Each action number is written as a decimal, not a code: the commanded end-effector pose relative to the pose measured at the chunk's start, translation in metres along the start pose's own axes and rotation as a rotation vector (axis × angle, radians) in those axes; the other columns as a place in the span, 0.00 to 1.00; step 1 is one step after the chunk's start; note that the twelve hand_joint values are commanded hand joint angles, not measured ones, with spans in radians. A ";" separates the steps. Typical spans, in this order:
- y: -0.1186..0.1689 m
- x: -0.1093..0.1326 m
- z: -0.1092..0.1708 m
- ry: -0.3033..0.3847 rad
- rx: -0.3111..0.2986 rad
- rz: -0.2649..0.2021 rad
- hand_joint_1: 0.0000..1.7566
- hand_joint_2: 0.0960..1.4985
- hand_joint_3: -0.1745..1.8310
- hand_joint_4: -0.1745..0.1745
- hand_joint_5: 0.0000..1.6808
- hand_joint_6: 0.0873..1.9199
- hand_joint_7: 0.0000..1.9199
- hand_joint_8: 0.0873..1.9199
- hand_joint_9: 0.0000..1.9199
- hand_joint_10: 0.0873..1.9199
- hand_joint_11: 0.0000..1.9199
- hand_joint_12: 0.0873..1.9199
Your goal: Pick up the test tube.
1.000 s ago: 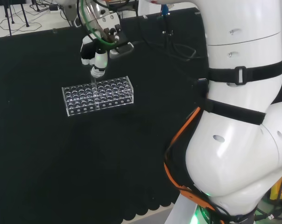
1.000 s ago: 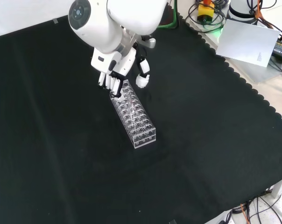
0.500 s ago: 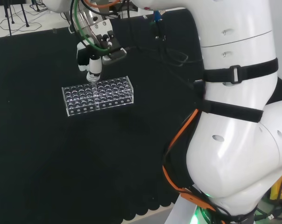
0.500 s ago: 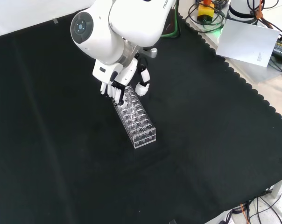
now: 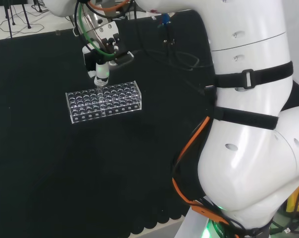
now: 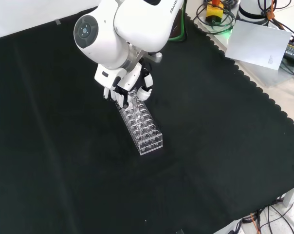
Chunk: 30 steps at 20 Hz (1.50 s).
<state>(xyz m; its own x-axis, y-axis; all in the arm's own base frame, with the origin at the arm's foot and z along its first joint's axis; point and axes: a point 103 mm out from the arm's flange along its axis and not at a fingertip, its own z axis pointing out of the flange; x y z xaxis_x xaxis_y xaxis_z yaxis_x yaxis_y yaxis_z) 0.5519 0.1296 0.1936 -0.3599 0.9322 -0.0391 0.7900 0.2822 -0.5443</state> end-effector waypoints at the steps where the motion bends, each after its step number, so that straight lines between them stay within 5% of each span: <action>1: 0.005 0.000 0.000 0.031 -0.007 0.027 0.69 0.31 0.49 0.00 0.51 0.43 0.61 0.41 0.49 0.37 0.30 0.69; 6: 0.011 0.006 0.000 0.123 -0.018 0.072 0.70 0.31 0.49 0.00 0.54 0.42 0.65 0.39 0.55 0.35 0.35 0.67; 13: 0.013 0.013 0.003 0.169 -0.033 0.093 0.70 0.30 0.48 0.00 0.55 0.42 0.67 0.39 0.57 0.35 0.36 0.67; 17: 0.014 0.015 0.001 0.156 -0.070 0.124 0.76 0.43 0.38 0.00 0.69 0.36 0.66 0.37 0.62 0.35 0.47 0.61; 22: 0.011 0.016 -0.004 0.130 -0.134 0.125 0.82 0.34 0.46 0.00 0.76 0.32 0.71 0.36 0.67 0.27 0.64 0.56; 30: 0.004 0.015 -0.009 0.123 -0.193 0.107 0.82 0.29 0.49 0.00 0.83 0.21 0.76 0.25 0.75 0.15 0.70 0.53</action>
<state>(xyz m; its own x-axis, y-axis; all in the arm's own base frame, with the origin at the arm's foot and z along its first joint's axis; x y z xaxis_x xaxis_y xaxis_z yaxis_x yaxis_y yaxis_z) 0.5545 0.1476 0.1922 -0.2062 0.9783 0.0223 0.8933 0.1975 -0.4037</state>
